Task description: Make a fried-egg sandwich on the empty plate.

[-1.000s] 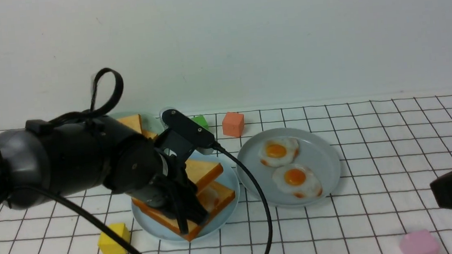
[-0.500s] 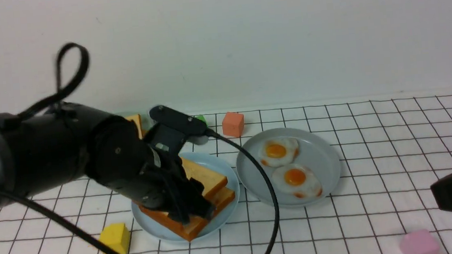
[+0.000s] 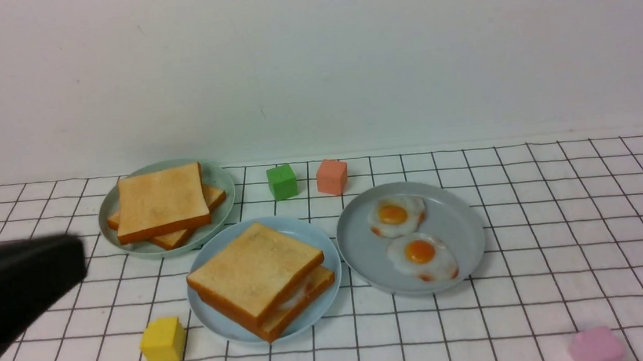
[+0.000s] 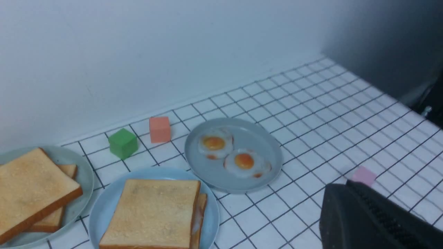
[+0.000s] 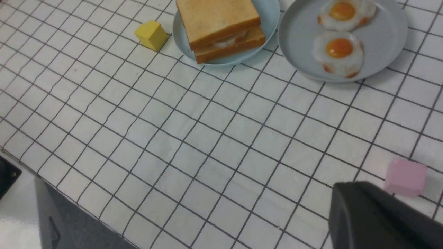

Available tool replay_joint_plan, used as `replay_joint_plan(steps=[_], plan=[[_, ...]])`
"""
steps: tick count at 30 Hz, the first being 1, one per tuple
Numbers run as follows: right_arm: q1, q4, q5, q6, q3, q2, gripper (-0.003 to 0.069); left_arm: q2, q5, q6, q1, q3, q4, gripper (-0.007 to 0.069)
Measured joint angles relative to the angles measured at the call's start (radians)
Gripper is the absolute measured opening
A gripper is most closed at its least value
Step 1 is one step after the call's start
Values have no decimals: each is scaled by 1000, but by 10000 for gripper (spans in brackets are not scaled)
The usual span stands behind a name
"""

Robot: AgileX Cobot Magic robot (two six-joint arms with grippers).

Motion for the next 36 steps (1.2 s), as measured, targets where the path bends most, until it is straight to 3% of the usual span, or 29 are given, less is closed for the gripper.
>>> replay_joint_plan(steps=[5, 10, 17, 30, 33, 36], plan=[[0, -48, -21, 80, 119, -200, -1, -394, -218, -32, 0, 349, -34, -13], [0, -56, -146, 120, 235, -330, 1, -485, -288, -67, 0, 542, -69, -13], [0, -79, -334, 127, 332, -372, 5, -431, -281, -74, 0, 599, -71, -13], [-2, -89, -344, 127, 394, -372, 14, -394, -218, -74, 0, 600, -72, -13], [-57, -102, -362, 127, 400, -384, 9, -394, -218, -74, 0, 600, -72, -13], [-205, -106, -437, 94, 468, -411, -11, -394, -217, -74, 0, 600, -72, -13]])
